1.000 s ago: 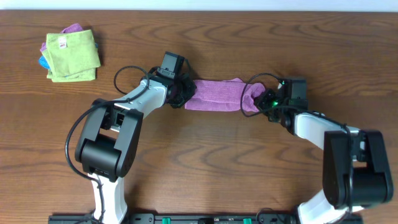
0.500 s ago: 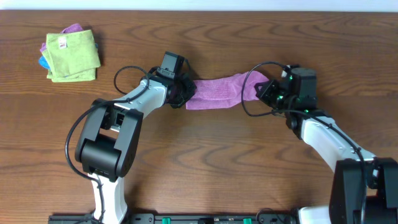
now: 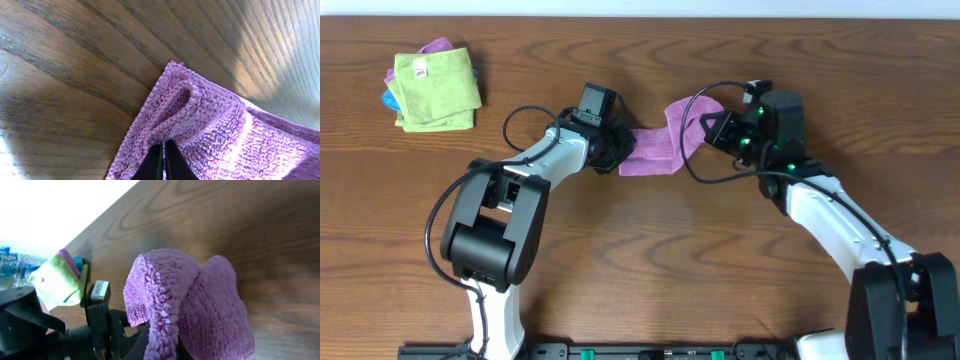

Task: Fold the cloth
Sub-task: 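Lift the strip and bring the right gripper toward the left gripper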

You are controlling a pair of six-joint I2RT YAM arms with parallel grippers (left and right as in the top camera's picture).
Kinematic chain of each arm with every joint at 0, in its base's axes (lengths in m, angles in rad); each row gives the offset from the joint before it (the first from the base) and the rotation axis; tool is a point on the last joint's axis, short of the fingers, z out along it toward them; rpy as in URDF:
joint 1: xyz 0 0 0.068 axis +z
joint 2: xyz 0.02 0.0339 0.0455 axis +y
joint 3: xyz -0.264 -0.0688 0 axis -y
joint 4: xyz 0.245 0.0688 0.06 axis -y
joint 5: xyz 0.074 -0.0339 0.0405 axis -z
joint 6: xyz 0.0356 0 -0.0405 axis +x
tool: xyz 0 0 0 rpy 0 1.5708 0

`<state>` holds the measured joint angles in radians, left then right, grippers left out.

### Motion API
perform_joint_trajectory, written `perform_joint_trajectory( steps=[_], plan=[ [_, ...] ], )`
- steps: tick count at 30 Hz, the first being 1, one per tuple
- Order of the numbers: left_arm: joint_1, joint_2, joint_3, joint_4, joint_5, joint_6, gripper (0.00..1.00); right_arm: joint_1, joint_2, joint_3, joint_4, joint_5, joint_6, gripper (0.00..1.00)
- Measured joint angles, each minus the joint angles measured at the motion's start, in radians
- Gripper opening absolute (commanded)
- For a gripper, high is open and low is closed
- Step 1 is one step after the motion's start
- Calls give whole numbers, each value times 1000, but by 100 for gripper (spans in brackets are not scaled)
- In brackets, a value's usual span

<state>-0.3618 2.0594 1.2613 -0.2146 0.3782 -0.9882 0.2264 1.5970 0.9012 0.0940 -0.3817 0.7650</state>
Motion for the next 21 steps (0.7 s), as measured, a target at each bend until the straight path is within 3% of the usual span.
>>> perform_joint_trajectory(
  steps=[10, 21],
  plan=[
    [3, 0, 5, -15, 11, 29, 6, 135, 84, 17, 6, 42, -7, 1],
    [69, 16, 87, -224, 37, 156, 6, 175, 172, 122, -33, 49, -48, 1]
  ],
)
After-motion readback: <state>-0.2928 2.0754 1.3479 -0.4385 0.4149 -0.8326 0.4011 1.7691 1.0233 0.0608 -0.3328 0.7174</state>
